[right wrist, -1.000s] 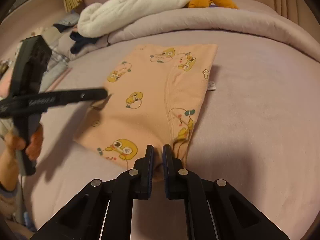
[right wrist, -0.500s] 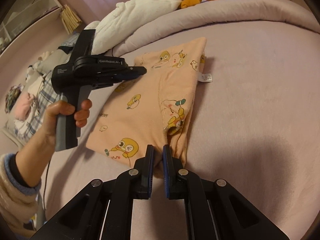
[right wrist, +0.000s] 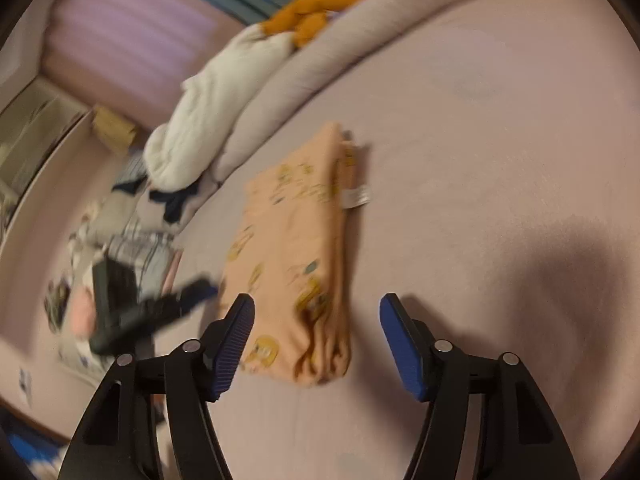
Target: Fold small clothes
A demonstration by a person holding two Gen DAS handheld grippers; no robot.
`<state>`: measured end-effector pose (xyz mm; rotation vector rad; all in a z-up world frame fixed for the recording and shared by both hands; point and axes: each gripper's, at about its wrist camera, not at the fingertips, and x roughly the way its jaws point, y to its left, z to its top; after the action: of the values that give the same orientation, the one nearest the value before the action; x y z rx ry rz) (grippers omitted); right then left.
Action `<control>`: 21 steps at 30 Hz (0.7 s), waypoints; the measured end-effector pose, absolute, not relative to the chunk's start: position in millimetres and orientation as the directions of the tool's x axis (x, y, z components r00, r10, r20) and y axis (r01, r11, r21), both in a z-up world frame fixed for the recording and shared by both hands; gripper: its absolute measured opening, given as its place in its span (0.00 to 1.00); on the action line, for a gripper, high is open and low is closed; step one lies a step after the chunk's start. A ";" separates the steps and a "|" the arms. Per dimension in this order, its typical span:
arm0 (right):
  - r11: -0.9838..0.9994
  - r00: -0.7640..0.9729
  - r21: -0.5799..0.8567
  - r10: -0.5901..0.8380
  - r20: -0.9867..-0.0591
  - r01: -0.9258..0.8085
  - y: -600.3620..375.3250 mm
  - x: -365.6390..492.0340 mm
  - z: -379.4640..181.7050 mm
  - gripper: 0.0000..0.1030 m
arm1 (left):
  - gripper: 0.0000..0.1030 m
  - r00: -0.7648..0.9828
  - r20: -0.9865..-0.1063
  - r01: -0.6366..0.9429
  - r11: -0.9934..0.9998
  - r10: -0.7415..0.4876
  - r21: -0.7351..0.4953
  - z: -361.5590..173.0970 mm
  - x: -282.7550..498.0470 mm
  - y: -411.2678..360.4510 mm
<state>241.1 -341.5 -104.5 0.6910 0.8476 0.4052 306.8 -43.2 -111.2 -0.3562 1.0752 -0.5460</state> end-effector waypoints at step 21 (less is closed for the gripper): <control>0.692 0.493 0.713 0.663 -0.563 -0.115 -290.8 322.7 -110.5 0.61 | 0.61 0.283 -0.670 0.288 0.727 -0.686 -0.623 -132.0 337.7 -87.3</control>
<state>322.7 -290.8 -110.5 0.6632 0.9457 0.5159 337.7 -87.3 -132.0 -0.4220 1.1035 -0.6785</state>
